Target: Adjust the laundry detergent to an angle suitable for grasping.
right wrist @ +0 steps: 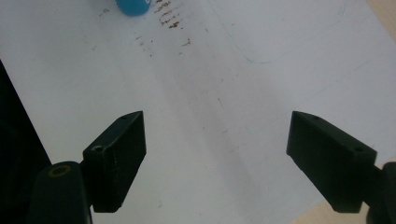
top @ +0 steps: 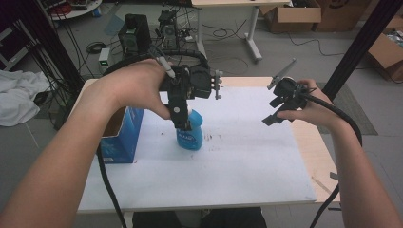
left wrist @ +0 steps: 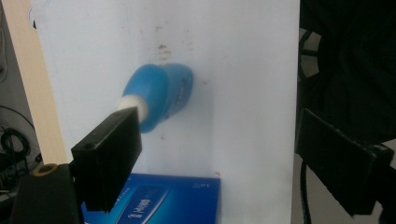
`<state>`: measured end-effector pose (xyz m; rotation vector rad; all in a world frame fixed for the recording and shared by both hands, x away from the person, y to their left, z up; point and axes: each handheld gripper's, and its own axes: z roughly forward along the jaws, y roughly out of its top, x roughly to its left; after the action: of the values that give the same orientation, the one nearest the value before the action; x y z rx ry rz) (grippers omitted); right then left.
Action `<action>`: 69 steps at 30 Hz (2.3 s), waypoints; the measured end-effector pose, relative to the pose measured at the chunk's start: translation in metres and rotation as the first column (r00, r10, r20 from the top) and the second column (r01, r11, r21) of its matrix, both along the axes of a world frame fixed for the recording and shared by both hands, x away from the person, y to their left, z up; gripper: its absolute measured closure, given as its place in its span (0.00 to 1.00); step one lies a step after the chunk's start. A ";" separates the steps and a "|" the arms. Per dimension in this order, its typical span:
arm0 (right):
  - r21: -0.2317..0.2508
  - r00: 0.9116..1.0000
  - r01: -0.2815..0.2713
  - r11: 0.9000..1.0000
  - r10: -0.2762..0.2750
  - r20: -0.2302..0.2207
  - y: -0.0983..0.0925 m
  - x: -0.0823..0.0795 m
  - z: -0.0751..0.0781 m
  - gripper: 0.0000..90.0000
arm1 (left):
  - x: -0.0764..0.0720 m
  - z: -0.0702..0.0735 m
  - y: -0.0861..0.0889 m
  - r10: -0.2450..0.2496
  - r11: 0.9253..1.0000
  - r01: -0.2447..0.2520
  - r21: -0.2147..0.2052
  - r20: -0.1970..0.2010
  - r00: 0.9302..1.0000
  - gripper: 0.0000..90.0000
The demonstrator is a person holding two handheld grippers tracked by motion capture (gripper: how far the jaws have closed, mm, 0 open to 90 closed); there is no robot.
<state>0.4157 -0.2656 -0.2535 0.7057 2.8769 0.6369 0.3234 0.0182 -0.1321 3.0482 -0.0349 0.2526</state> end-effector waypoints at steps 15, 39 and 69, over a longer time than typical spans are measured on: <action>0.014 1.000 -0.008 1.000 0.008 0.005 0.003 0.000 -0.002 0.22 | 0.002 -0.003 0.003 0.004 1.000 -0.004 0.004 -0.007 1.000 0.17; 0.084 0.999 -0.038 0.996 0.035 0.041 0.017 -0.006 0.000 0.22 | 0.000 -0.004 0.010 0.013 1.000 -0.013 -0.003 -0.010 1.000 0.17; 0.288 0.992 -0.088 0.954 0.057 0.114 0.058 -0.014 -0.024 0.18 | 0.000 -0.006 0.018 0.022 1.000 -0.022 -0.011 -0.009 1.000 0.18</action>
<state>0.4019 -0.2073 -0.2773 0.5799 2.7505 1.0928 0.3229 0.0367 -0.1385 3.0402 0.0004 0.2392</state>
